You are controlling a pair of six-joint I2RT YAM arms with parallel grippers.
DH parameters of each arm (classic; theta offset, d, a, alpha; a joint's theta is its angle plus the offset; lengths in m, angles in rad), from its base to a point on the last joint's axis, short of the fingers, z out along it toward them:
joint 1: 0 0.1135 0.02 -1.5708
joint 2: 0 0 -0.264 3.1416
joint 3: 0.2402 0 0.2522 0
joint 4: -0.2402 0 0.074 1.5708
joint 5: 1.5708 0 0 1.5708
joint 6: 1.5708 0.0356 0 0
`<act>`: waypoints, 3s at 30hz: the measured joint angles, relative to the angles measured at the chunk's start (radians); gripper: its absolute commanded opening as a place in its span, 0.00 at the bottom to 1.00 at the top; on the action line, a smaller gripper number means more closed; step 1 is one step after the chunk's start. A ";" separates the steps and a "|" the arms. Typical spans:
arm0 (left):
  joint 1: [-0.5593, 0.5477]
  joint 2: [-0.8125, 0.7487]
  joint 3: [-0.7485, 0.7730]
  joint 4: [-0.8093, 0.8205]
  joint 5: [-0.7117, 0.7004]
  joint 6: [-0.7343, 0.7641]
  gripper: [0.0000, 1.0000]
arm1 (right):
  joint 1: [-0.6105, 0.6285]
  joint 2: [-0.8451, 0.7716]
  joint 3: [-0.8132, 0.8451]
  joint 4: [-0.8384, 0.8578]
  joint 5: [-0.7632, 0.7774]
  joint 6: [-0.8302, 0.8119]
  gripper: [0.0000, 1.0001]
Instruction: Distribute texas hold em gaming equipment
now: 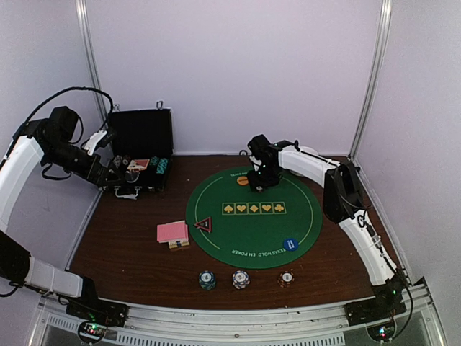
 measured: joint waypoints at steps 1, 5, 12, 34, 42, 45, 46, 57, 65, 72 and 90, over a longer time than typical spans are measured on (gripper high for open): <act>0.000 0.000 -0.001 0.001 0.000 0.000 0.97 | 0.000 0.000 0.000 -0.001 0.000 -0.002 0.66; 0.000 0.000 -0.001 0.003 -0.001 0.000 0.98 | 0.000 -0.009 0.000 -0.011 0.000 -0.008 0.69; 0.000 -0.001 -0.001 0.003 -0.002 0.000 0.98 | 0.033 -0.239 -0.211 -0.017 -0.001 -0.034 0.81; 0.000 -0.014 -0.002 0.003 0.000 0.005 0.98 | 0.529 -1.083 -1.385 0.044 -0.048 0.246 0.90; 0.000 -0.014 -0.002 0.002 0.000 0.005 0.98 | 0.531 -1.058 -1.424 0.077 -0.080 0.261 0.83; 0.000 -0.014 -0.002 0.002 0.000 0.005 0.98 | 0.531 -1.035 -1.431 0.091 -0.087 0.261 0.81; 0.000 -0.014 -0.002 0.002 0.000 0.005 0.97 | 0.531 -1.029 -1.434 0.097 -0.090 0.261 0.80; 0.000 -0.014 -0.002 0.002 0.001 0.005 0.98 | 0.533 -1.001 -1.455 0.127 -0.105 0.259 0.68; 0.000 -0.014 -0.002 0.002 0.000 0.005 0.97 | 0.533 -0.999 -1.455 0.134 -0.108 0.256 0.60; 0.000 -0.014 -0.002 0.002 0.000 0.005 0.98 | 0.533 -0.999 -1.456 0.134 -0.109 0.257 0.53; 0.000 -0.014 -0.002 0.002 0.002 0.007 0.98 | 0.533 -0.985 -1.458 0.124 -0.116 0.249 0.21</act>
